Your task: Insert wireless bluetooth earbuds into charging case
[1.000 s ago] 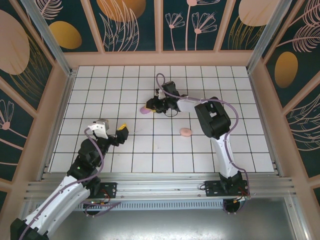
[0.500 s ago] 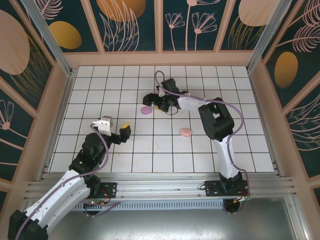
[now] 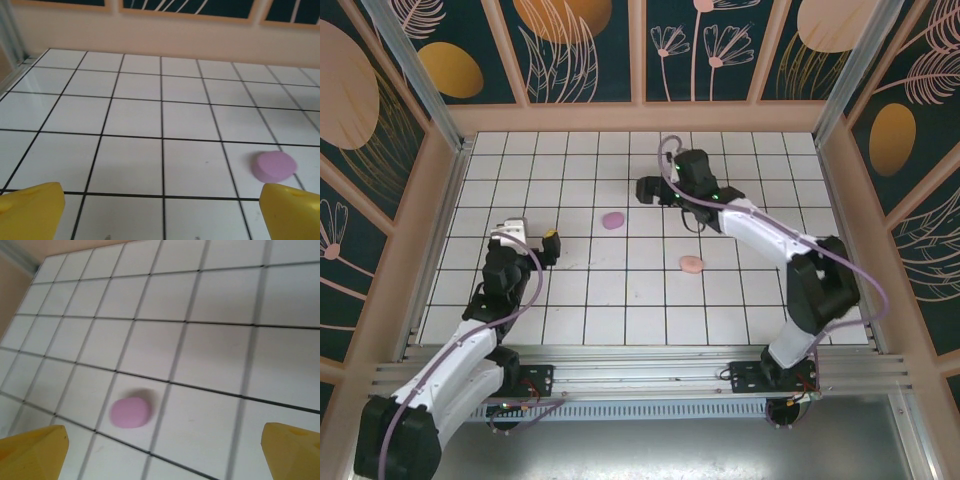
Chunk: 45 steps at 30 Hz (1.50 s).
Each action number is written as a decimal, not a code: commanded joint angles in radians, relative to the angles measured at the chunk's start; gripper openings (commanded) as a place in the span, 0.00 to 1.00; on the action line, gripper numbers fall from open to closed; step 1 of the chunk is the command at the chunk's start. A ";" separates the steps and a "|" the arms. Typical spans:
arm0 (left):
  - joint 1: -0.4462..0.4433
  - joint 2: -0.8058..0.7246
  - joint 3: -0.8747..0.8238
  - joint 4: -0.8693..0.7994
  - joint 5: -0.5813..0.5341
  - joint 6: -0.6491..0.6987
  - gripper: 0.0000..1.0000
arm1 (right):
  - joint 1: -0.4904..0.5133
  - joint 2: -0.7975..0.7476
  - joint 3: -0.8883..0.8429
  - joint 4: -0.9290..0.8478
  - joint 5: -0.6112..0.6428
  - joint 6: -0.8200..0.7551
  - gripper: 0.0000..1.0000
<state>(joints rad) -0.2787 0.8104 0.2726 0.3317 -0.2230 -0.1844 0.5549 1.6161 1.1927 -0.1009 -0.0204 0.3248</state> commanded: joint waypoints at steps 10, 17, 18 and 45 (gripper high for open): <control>0.142 0.242 0.040 0.283 -0.069 0.125 0.98 | -0.379 -0.431 -0.581 0.446 0.107 -0.173 0.99; 0.232 0.300 -0.041 0.492 -0.040 0.098 0.98 | -0.485 -0.506 -0.832 0.754 0.108 -0.275 0.99; 0.238 0.312 -0.058 0.532 -0.043 0.089 0.99 | -0.508 -0.502 -0.864 0.805 0.099 -0.267 0.99; 0.250 0.712 -0.038 0.949 0.066 0.121 0.99 | -0.594 -0.079 -0.968 1.360 0.044 -0.283 0.99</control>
<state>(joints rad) -0.0414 1.5158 0.1909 1.2877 -0.1810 -0.0704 -0.0444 1.5364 0.1928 1.2083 0.0257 0.0566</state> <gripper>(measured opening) 0.985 0.989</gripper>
